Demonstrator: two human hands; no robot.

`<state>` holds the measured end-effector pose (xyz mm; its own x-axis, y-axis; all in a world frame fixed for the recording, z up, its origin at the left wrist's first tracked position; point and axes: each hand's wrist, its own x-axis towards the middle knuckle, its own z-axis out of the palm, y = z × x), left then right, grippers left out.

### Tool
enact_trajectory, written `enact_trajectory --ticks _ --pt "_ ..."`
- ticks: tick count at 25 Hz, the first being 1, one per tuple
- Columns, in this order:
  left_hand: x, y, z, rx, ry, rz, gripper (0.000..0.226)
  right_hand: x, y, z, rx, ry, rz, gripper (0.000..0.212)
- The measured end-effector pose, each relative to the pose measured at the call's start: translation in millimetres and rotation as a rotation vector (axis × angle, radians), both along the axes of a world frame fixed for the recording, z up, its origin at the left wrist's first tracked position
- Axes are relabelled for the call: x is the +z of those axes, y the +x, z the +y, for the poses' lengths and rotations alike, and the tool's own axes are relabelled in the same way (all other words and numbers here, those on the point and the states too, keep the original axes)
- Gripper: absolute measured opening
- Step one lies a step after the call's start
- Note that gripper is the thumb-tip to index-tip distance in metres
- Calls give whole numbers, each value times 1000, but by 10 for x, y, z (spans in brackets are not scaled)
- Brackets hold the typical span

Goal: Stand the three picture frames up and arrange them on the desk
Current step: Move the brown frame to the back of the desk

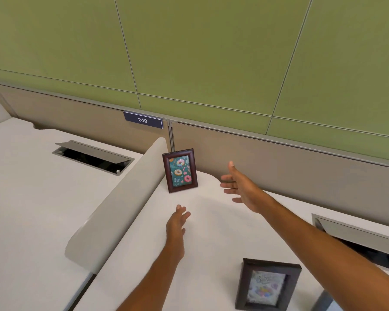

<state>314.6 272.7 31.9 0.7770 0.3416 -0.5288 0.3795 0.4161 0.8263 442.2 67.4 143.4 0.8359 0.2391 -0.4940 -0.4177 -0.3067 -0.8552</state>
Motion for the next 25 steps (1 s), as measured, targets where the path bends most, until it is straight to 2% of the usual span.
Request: enact_trajectory --ticks 6,17,19,21,23,25 --pt "336 -259 -603 -257 88 64 72 130 -652 -689 -31 -22 -52 84" --pt "667 -902 -1461 -377 237 55 75 101 -1598 -1692 -133 -20 -117 76" --pt "672 -1052 -1580 -363 248 55 71 -5 -1799 -1773 -171 -32 -115 74" --pt "635 -1204 -1680 -310 261 39 54 -114 -2027 -1832 -196 -38 -123 70" --pt "513 -1371 -1745 -227 288 -4 36 -217 -2262 -1867 -234 -36 -152 57" --pt "369 -1532 -1784 -155 405 -46 24 -320 -2469 -1901 -272 -61 -194 44"
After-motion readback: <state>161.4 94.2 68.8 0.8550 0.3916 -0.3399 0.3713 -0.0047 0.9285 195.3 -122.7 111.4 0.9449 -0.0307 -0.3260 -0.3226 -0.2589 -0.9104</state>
